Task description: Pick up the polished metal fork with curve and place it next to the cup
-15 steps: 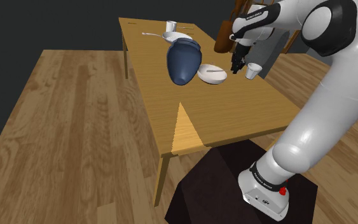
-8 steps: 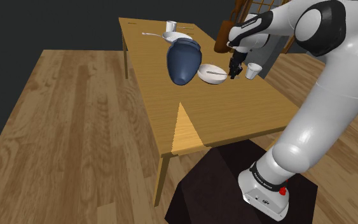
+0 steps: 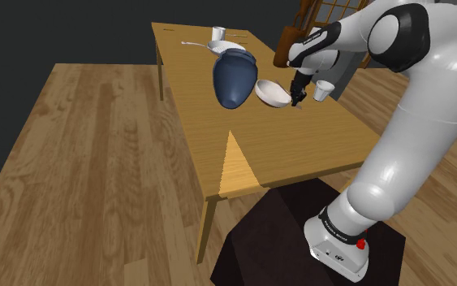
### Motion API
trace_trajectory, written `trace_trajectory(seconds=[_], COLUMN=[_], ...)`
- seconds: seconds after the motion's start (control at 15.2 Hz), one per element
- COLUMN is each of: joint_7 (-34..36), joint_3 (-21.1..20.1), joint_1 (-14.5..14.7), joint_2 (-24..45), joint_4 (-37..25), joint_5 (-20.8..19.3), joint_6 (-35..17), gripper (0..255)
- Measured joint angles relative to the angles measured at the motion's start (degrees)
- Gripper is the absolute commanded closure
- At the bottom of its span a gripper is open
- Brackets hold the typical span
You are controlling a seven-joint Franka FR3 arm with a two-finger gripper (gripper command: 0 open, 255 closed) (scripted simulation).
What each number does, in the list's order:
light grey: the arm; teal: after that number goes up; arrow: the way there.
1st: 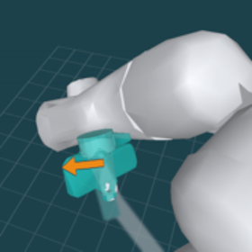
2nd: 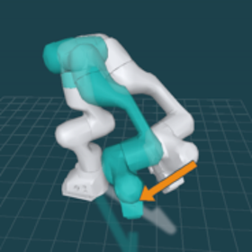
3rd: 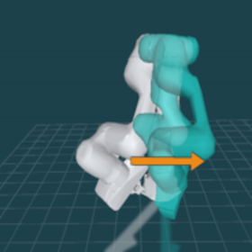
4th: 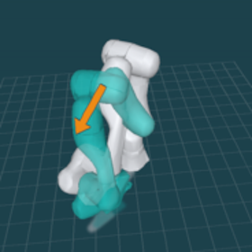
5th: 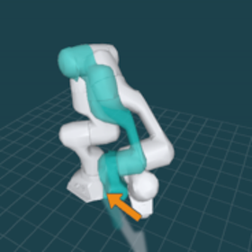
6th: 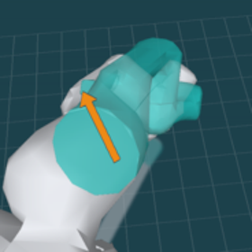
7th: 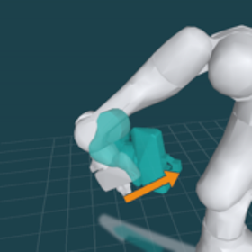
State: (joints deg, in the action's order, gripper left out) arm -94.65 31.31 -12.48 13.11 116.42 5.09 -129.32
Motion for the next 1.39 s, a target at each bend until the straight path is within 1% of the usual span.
trace_trajectory(seconds=[0.33,0.4,0.79,1.06,1.39], joint_7=[-0.1,-0.1,0.0,1.3,1.8], joint_3=[-0.1,-0.1,-0.1,0.5,0.6], joint_1=[0.0,0.1,0.0,0.7,1.0], joint_2=[0.1,0.1,0.4,-2.7,-3.7], joint_4=[0.1,0.1,0.5,-2.0,-2.4], joint_5=[0.1,0.1,0.1,-2.0,-2.7], joint_6=[-0.3,-0.3,-0.3,4.8,6.1], gripper=[255,0,0,0,0])
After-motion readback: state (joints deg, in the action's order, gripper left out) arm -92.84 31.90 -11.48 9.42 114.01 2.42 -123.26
